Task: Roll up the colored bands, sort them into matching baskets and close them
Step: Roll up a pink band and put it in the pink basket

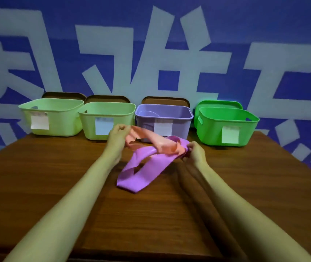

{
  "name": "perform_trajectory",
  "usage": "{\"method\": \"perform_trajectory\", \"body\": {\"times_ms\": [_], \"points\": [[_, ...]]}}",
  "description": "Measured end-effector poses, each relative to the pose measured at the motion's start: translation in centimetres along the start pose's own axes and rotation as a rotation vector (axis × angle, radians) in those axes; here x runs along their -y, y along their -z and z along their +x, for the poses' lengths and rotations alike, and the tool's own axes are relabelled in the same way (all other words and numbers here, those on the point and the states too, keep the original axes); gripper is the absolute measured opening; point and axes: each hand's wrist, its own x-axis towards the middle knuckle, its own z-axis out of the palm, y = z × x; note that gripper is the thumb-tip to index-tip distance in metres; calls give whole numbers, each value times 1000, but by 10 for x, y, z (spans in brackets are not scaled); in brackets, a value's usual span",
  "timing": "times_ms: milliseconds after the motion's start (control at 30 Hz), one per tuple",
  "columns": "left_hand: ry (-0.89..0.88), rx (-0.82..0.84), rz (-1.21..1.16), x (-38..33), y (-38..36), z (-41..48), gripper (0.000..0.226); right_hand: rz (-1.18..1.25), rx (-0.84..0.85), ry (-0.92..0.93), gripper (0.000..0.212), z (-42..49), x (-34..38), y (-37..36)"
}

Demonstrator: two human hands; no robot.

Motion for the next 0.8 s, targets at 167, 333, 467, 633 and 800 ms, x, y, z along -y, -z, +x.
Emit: {"method": "perform_trajectory", "body": {"times_ms": [167,333,467,633,800], "points": [[145,41,-145,-31,-22,2,24,-487,223,138,12,8,39,11],[41,306,231,-39,-21,8,22,-698,225,308,14,15,59,18],[-22,355,403,-26,-24,6,3,-348,141,274,13,32,73,18],[215,125,-176,-20,-27,30,16,-62,0,118,14,61,75,29],[245,9,-314,-18,-43,43,26,-152,-149,-15,17,83,55,56]]}}
